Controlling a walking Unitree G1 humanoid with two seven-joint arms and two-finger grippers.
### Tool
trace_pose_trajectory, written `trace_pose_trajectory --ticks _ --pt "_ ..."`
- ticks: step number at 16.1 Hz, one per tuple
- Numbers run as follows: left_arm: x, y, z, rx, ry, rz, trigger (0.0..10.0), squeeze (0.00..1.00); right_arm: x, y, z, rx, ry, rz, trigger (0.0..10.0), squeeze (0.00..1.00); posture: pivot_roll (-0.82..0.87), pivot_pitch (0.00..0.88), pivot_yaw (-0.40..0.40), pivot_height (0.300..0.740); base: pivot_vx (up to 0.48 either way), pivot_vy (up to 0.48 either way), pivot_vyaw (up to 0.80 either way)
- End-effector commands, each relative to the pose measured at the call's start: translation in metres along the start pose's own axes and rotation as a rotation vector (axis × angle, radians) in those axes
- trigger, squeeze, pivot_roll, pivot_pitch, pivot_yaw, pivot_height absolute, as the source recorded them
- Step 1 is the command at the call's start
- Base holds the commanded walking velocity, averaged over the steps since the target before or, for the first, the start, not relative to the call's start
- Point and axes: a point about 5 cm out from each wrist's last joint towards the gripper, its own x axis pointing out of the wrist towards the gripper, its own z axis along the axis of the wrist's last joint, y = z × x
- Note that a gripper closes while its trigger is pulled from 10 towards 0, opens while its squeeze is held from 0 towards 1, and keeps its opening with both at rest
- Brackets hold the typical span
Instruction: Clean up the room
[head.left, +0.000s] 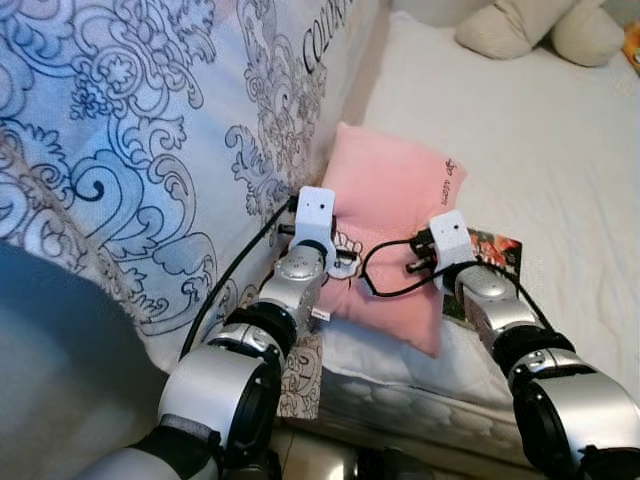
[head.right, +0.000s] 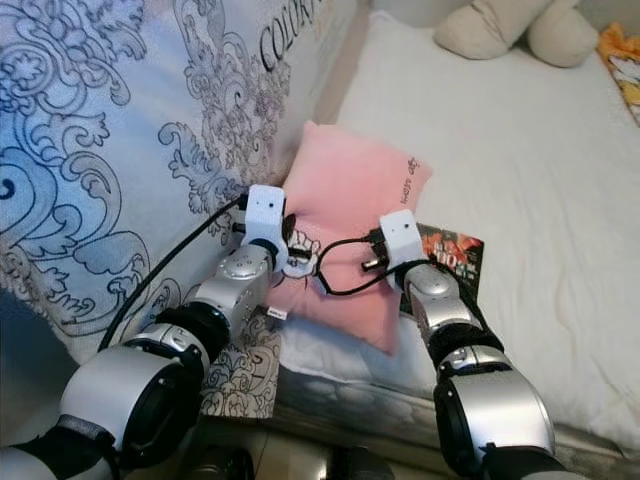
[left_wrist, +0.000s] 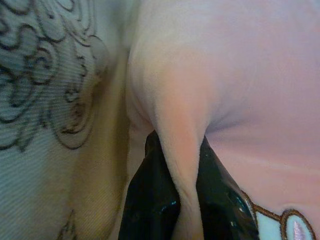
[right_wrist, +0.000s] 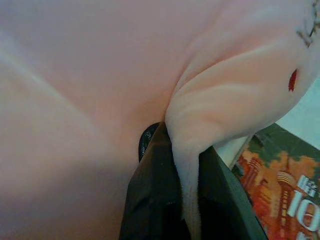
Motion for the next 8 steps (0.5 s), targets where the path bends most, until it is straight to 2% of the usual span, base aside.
trace_pose_trajectory --ticks 1,2,3,4,5,8 --pt "0.001 -0.006 0.011 -0.003 -0.053 0.006 10.0 0.00 -0.006 -0.011 -0.017 -0.005 0.084 -0.037 10.0 0.00 0.04 0.181 -0.010 0.740 0.000 0.000 0.00" --pt "0.002 -0.004 0.013 -0.004 -0.058 0.013 10.0 0.00 -0.007 -0.012 -0.018 -0.011 0.089 -0.040 10.0 0.00 0.03 0.180 -0.011 0.740 0.000 0.000 0.00" --pt "0.003 -0.004 0.017 -0.004 -0.070 0.011 10.0 0.00 -0.007 -0.014 -0.018 -0.007 0.086 -0.046 9.5 0.00 0.03 0.179 -0.011 0.740 0.000 0.000 0.00" --pt "0.003 -0.005 0.020 0.000 -0.079 0.008 10.0 0.00 -0.008 -0.016 -0.018 -0.004 0.084 -0.054 4.7 0.00 0.03 0.176 -0.013 0.740 0.000 0.000 0.00" --pt "0.003 -0.007 0.025 -0.008 -0.101 -0.002 10.0 1.00 -0.008 -0.019 -0.017 0.007 0.073 -0.069 0.0 0.00 0.03 0.171 -0.014 0.740 0.000 0.000 0.00" --pt "-0.001 -0.019 0.020 -0.018 -0.149 -0.023 10.0 1.00 -0.010 -0.026 -0.010 0.069 0.003 -0.092 0.0 0.00 0.04 0.155 -0.025 0.740 0.000 0.000 0.00"
